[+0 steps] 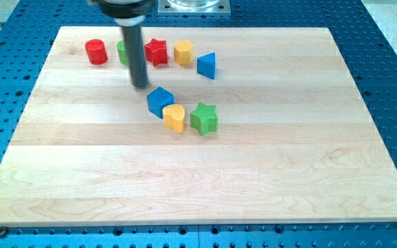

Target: Separate the yellow heart from the blue cube

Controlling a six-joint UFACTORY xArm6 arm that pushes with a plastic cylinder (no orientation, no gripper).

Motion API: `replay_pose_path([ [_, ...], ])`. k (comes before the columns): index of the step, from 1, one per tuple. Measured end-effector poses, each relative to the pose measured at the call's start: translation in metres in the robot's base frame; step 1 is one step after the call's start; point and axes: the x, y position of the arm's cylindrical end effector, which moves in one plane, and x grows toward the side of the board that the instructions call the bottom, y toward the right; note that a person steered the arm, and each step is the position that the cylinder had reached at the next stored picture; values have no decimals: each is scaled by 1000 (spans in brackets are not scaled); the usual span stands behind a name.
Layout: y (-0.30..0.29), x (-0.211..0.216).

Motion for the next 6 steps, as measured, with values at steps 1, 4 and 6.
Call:
replay_pose_path([
  [1, -23, 29],
  [4, 47, 137],
  [6, 93, 89],
])
